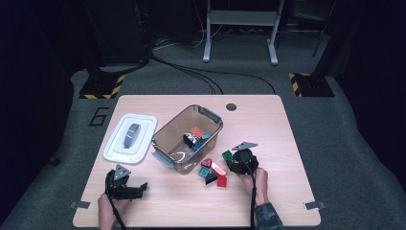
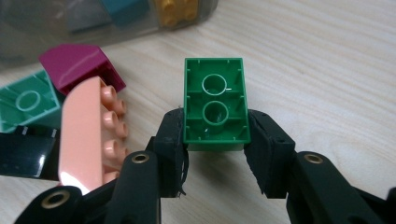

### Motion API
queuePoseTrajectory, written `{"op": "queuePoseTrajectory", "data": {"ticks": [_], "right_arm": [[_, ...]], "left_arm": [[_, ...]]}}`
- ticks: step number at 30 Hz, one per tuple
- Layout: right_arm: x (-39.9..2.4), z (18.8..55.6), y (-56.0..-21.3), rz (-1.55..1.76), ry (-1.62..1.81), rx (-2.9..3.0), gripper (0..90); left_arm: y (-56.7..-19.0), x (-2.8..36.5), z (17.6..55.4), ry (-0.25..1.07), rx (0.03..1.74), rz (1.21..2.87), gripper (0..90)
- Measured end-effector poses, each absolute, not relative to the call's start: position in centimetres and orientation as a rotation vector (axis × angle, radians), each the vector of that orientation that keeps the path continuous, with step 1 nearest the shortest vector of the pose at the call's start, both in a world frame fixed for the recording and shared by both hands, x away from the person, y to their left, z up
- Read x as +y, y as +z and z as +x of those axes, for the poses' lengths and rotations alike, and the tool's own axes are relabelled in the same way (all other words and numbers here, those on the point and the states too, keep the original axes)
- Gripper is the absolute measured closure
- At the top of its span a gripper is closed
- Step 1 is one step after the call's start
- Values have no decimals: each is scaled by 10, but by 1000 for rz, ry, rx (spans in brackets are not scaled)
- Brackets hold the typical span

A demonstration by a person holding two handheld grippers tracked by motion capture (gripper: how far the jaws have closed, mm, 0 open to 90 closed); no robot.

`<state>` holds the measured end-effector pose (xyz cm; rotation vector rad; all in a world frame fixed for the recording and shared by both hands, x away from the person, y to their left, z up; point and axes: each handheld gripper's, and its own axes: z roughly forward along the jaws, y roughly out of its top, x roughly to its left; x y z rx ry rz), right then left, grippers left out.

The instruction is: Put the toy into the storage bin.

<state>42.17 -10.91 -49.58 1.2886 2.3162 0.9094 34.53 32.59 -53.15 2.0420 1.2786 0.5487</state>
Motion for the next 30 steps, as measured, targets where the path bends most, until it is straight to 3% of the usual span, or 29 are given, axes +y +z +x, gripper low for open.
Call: {"op": "queuePoseTrajectory", "data": {"ticks": [30], "right_arm": [[-112,425,-419,1212,1019,2224,589]], "left_arm": [[-532,325,345,545,1285,2034,11]]}}
